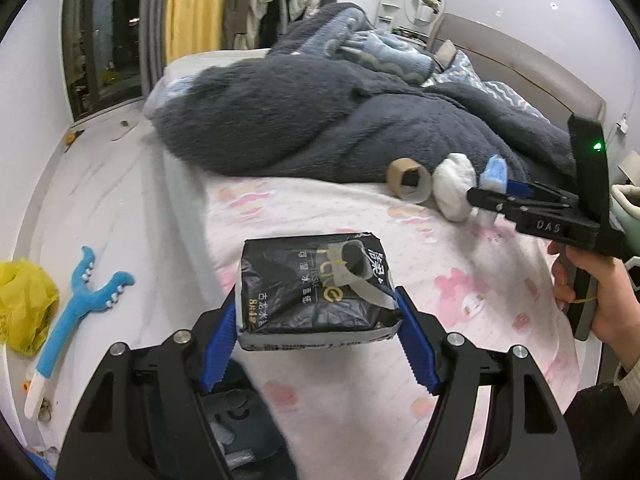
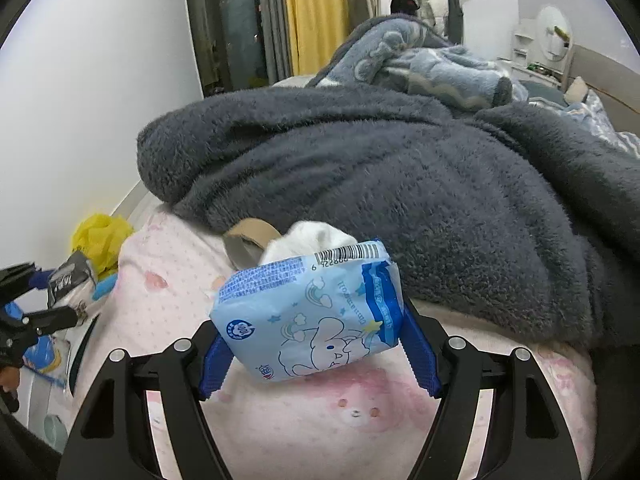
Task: Collect trash
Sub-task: 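Carry the wipes pack and black bag over the teal bin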
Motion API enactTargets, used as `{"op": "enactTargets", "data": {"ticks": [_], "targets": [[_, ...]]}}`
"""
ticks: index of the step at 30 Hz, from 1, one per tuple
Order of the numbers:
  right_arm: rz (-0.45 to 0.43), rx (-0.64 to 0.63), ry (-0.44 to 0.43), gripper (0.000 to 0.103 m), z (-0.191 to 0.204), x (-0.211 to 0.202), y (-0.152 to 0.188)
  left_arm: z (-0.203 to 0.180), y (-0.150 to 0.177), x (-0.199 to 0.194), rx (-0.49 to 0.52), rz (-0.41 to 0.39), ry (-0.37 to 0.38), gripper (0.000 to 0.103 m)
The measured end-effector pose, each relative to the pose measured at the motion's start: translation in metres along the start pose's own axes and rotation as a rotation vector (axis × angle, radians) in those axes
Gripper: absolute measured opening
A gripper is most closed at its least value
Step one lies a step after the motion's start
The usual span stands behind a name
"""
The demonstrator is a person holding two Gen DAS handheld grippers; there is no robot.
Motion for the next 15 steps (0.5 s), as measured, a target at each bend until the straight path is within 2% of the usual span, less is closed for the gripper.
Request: {"op": "enactTargets", "data": {"ticks": [5, 15], "targets": [[-0.022, -0.003, 0.004, 0.074, 0.024, -0.005, -0.005, 0.024, 0.013, -0.017, -0.03, -0.01, -0.048, 0.075], [-0.04, -0.03, -0.092, 0.074, 0.101, -0.006, -0.009, 0.07, 0.037, -0.042, -0.115, -0.036, -0.165, 0.075]]}}
Point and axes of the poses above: each gripper's, at about its wrist camera, not at the fingertips, and x roughly the way its jaws point, z to its left, y to its underside, the point moved 8 cm from there along x, roughly the way its jaws point, and after that the axes turned 1 degree about x, right-handed, at the moved point
